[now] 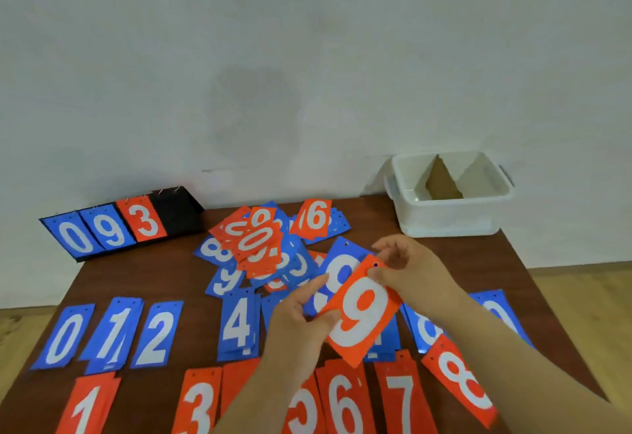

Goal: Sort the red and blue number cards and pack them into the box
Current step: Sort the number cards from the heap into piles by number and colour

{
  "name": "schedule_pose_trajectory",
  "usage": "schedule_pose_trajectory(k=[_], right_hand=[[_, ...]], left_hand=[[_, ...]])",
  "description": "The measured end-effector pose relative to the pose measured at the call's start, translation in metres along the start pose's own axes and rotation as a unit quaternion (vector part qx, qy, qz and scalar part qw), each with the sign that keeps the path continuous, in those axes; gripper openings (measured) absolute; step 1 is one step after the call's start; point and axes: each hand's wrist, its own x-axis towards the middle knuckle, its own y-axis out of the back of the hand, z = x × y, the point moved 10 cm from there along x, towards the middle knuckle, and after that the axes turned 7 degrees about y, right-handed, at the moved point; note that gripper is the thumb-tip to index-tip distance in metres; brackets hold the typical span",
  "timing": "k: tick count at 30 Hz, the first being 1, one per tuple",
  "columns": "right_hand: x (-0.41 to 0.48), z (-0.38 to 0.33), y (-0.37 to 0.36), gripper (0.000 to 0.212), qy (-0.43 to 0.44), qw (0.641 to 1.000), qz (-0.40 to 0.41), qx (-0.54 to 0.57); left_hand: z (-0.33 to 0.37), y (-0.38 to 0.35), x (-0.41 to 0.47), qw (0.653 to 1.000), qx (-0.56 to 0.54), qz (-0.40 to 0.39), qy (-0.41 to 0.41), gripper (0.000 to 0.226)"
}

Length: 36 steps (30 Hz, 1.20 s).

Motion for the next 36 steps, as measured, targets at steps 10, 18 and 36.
schedule_pose_trajectory(k=[10,18,36], right_hand=[[-0.081,0.075,0.004,0.023,-0.075,0.985,0.049,0.150],[-0.096,0.165,0.069,0.020,-0.156,0.981,0.115,0.016],[-0.185,0.316,0.019,0.021,-0.351,0.914,0.168,0.111]], left_hand=[[-0.011,-0.047,-0.047,0.997,-0.028,0.067,0.013,0.048],[-0.046,-0.030,-0.042,0.998,0.021,0.045,0.045,0.036],[-0.102,-0.066,-0.007,0.988,0.113,-0.060,0.088,0.047]])
